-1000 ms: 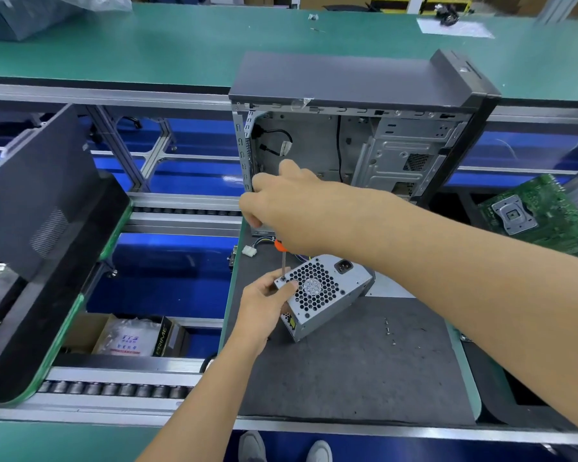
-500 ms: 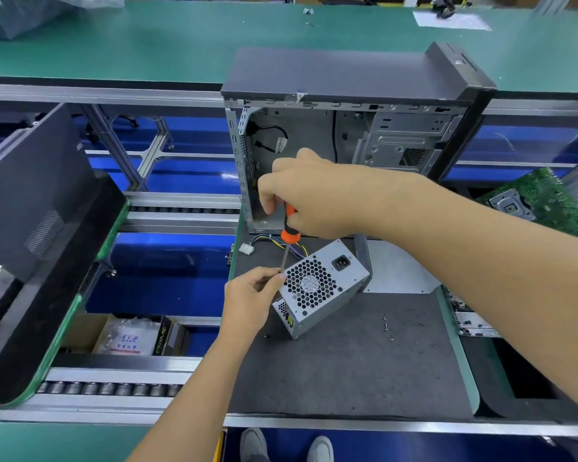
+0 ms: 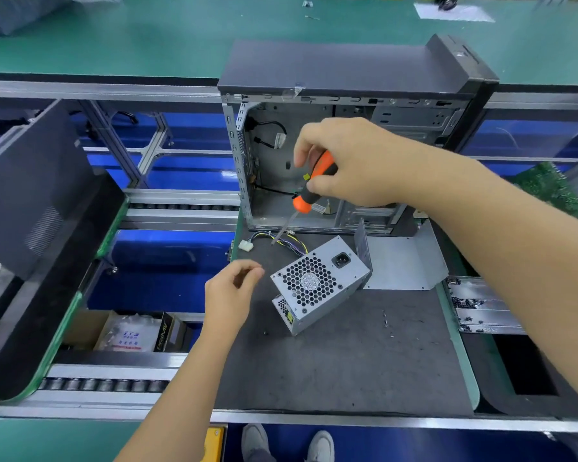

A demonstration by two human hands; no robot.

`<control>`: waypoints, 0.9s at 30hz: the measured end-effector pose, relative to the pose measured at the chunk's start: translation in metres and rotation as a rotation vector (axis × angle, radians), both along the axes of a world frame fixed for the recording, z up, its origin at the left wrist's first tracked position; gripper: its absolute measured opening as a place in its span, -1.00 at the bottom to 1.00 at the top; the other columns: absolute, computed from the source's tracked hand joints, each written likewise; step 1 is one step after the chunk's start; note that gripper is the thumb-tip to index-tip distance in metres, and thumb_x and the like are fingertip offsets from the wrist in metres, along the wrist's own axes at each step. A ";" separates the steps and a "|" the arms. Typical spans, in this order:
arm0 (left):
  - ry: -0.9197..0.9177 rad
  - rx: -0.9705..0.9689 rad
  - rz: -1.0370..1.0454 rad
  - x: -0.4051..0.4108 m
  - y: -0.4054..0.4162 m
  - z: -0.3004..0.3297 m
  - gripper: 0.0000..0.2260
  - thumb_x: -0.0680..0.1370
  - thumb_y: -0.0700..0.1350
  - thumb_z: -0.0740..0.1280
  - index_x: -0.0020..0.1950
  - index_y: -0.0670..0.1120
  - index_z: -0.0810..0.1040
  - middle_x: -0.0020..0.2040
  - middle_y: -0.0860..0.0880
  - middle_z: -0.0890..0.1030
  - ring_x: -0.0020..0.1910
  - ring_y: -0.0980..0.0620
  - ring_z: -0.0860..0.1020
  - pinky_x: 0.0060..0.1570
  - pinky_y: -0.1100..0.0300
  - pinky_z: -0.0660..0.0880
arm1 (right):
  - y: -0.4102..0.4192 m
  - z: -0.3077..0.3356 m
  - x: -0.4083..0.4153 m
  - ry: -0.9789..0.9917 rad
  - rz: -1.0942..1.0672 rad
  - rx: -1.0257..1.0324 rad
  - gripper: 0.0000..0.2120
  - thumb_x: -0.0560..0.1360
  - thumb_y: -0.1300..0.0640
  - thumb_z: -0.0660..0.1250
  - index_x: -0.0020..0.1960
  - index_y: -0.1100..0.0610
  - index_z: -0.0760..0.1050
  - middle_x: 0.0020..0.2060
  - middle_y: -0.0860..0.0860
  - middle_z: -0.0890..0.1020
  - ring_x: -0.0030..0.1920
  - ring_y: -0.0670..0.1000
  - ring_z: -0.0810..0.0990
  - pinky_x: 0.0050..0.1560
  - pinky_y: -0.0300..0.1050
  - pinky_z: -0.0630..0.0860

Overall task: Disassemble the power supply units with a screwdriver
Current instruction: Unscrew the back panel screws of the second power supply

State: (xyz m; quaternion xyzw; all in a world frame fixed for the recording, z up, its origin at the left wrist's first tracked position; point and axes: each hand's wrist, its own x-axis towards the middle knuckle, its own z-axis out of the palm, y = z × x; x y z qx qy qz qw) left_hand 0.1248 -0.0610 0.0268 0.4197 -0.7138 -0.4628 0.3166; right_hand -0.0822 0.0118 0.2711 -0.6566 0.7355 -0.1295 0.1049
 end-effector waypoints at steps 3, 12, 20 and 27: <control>-0.230 0.006 -0.077 0.019 0.007 -0.029 -0.79 0.51 -0.18 0.49 -0.18 0.14 0.64 -0.17 0.14 0.66 -0.13 0.19 0.60 -0.05 0.38 0.49 | 0.006 -0.012 -0.009 -0.053 -0.046 -0.018 -0.79 0.49 0.16 0.37 0.07 -0.07 0.47 0.00 -0.07 0.53 -0.05 -0.08 0.49 -0.13 -0.29 0.35; -0.574 0.090 -0.207 0.025 0.020 -0.063 -0.85 0.50 -0.09 0.51 0.05 -0.01 0.66 -0.16 0.08 0.59 -0.17 0.14 0.55 -0.16 0.38 0.39 | 0.035 -0.051 -0.017 -0.229 -0.178 -0.038 -0.79 0.47 0.14 0.42 0.01 -0.11 0.49 -0.08 -0.15 0.59 -0.15 -0.20 0.53 -0.24 -0.46 0.35; -0.592 0.072 -0.220 0.023 0.020 -0.067 -0.80 0.51 -0.03 0.49 0.10 -0.05 0.67 0.00 -0.02 0.63 -0.09 0.07 0.56 0.04 0.17 0.52 | 0.067 -0.097 -0.030 -0.549 -0.413 -0.132 -0.79 0.43 0.14 0.49 -0.06 -0.13 0.54 -0.13 -0.18 0.64 -0.16 -0.23 0.59 -0.16 -0.49 0.41; -0.245 0.068 -0.255 0.007 0.043 -0.043 0.26 0.01 0.37 0.63 0.55 0.30 -0.02 0.43 0.28 0.21 0.43 0.24 0.24 0.34 0.20 0.27 | 0.076 -0.118 -0.049 -0.692 -0.557 -0.099 -0.81 0.44 0.19 0.48 -0.03 -0.04 0.57 -0.09 -0.06 0.67 -0.07 -0.08 0.63 -0.12 -0.29 0.48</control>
